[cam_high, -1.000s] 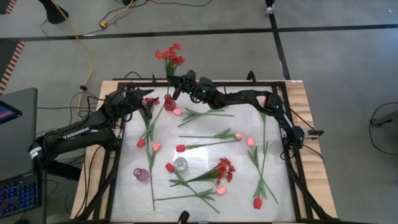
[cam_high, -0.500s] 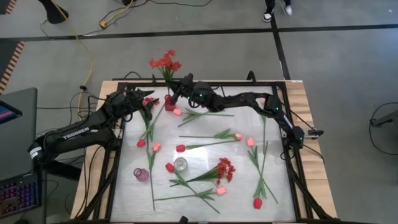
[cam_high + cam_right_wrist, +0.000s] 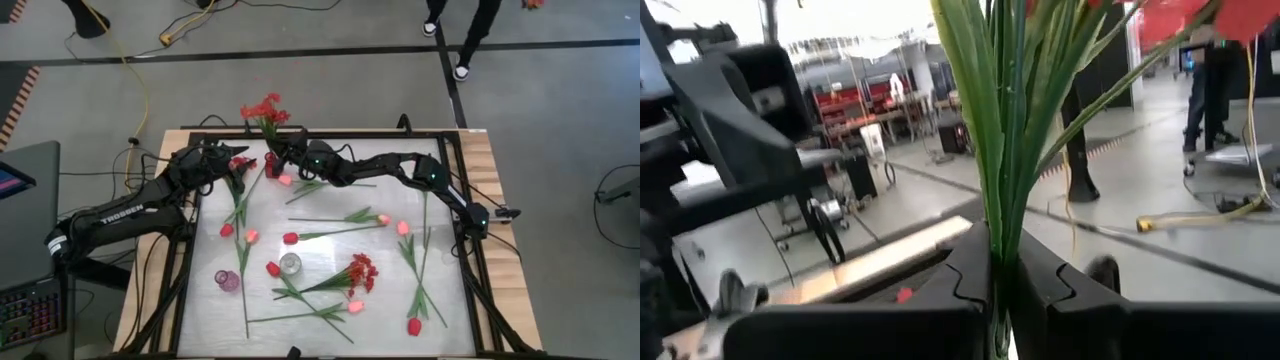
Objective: Sort flowers into vase by color
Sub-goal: Put the orange flowers into the red vase
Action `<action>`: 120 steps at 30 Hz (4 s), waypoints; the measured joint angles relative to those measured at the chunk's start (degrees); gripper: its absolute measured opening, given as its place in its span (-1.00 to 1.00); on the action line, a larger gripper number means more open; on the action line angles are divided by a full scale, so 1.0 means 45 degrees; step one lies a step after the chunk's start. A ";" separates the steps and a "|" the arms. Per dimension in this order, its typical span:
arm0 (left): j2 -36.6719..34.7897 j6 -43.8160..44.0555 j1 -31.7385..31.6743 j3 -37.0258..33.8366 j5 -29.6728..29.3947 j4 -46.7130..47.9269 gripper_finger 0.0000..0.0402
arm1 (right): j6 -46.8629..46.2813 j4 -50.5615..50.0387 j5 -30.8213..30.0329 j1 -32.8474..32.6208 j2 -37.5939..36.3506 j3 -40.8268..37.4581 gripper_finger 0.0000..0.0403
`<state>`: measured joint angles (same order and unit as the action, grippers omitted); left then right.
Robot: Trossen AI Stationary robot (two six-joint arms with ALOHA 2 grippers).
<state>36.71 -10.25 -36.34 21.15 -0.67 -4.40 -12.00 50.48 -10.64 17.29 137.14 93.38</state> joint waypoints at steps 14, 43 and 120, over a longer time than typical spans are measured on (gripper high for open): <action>0.0000 -0.0128 0.0000 0.0000 0.0005 -0.0002 -0.03 | 0.1040 -0.0574 0.0056 -0.0022 -0.0071 0.0000 -0.32; 0.0005 0.5329 0.0000 0.1626 -0.3565 0.5106 -0.03 | 0.1994 -1.5891 0.1382 -0.0868 -0.6955 -0.0379 0.52; 0.2154 1.3880 0.2662 0.1613 -1.1055 0.8851 -0.94 | 0.2329 -1.0686 0.2387 -0.0838 -1.0520 -0.7699 0.50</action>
<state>46.40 52.21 -24.36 28.40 -50.41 35.43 -1.52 2.39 0.10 13.52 89.80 58.74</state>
